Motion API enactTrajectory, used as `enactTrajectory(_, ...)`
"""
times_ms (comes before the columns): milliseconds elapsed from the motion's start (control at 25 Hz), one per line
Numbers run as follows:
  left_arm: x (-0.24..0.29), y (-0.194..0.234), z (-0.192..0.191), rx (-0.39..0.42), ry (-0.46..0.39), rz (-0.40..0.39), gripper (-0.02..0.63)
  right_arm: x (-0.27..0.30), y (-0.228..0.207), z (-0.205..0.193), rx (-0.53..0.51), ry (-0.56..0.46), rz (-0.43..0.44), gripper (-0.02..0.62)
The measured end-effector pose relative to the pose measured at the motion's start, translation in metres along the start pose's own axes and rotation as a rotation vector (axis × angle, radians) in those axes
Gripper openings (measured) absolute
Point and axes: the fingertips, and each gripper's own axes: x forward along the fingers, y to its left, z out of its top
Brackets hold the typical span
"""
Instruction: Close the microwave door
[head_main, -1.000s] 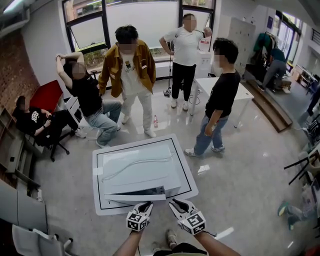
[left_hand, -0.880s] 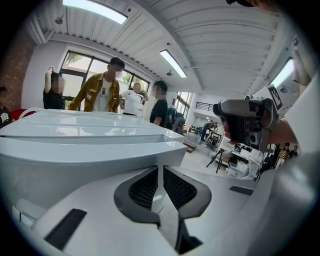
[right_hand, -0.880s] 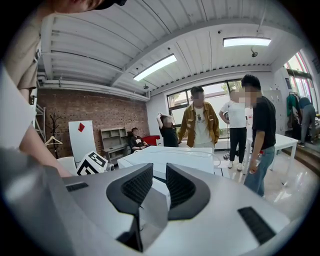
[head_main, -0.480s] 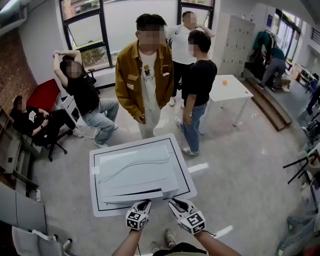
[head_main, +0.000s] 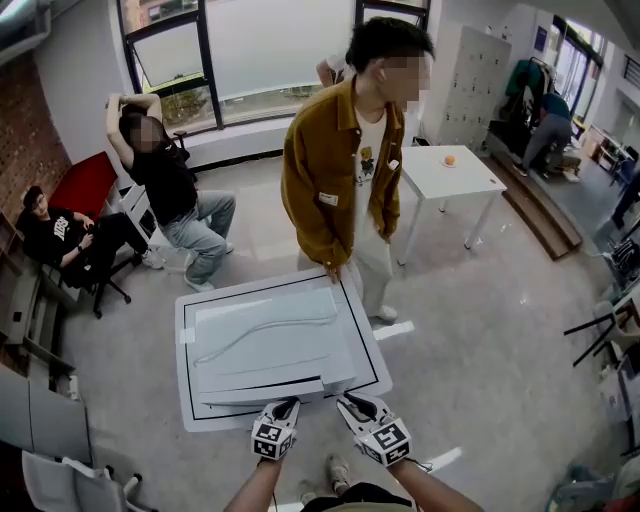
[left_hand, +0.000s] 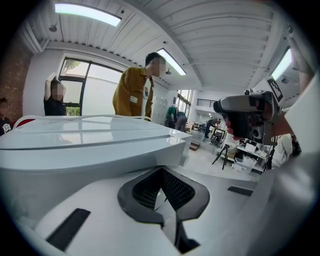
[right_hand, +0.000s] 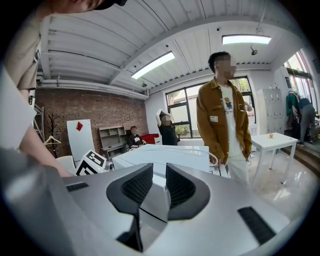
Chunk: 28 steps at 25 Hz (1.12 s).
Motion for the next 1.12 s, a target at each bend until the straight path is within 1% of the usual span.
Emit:
enactTrajectory(280, 0.0022, 0.0005, 0.0039, 0.014, -0.001, -0.011, 0.006, 0.0036, 0.0015, -0.0001, 0.001, 0.005, 0.010, 0.069)
enactTrajectory(560, 0.0037, 0.0038, -0.0015, -0.015, -0.006, -0.013, 0.006, 0.0035, 0.0019, -0.0024, -0.002, 0.005, 0.004, 0.069)
enactTrajectory(1120, 0.0072, 0.0051, 0.0053, -0.060, -0.013, -0.010, 0.006, 0.0007, 0.0072, -0.0040, -0.003, 0.015, 0.004, 0.069)
